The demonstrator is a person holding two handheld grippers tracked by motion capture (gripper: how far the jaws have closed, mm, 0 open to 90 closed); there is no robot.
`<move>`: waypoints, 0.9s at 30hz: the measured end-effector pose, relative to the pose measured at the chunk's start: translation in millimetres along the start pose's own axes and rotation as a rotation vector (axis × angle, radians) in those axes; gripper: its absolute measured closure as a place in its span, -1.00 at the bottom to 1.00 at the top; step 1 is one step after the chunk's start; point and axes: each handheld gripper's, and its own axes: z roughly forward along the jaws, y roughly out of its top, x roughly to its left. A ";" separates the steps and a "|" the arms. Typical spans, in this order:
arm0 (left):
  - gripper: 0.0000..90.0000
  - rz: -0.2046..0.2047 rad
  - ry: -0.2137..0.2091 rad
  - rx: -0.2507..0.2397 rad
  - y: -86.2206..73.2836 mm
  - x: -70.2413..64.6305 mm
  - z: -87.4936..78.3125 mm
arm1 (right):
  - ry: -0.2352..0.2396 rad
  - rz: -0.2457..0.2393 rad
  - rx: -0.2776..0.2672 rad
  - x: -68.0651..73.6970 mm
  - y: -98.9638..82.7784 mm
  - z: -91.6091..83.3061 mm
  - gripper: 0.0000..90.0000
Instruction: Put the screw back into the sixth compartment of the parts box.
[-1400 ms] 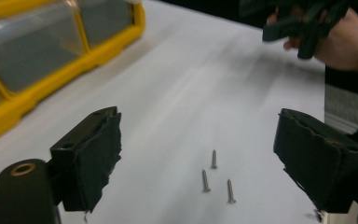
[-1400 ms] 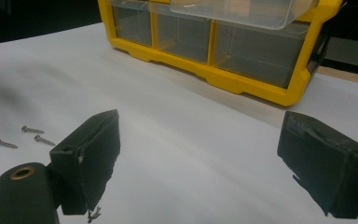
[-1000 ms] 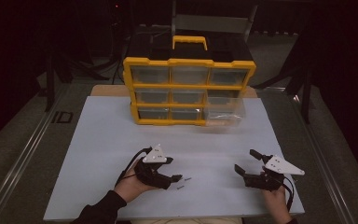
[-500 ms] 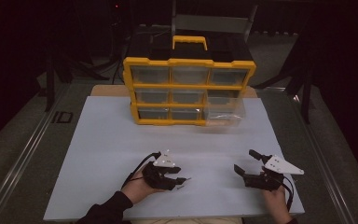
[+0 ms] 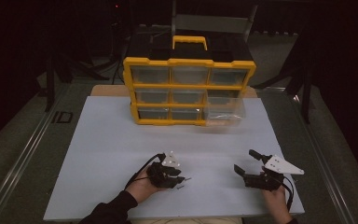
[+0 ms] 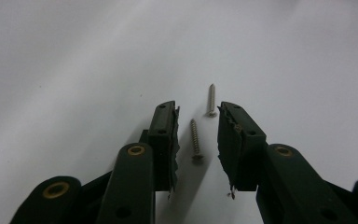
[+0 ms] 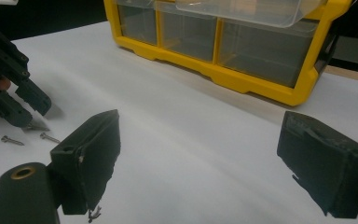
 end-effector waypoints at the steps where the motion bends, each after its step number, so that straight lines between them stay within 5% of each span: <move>1: 0.54 -0.005 -0.003 0.005 -0.1 0.4 1.1 | -0.001 0.000 0.003 -0.1 0.0 0.1 -0.71; 15: 0.93 0.056 0.025 0.054 -0.1 -4.3 6.8 | -0.004 0.000 0.007 -0.5 -0.5 0.6 -0.70; 27: 0.96 0.036 0.013 0.007 7.8 -2.0 -11.0 | -0.005 -0.001 0.005 -0.5 -0.3 0.3 -0.70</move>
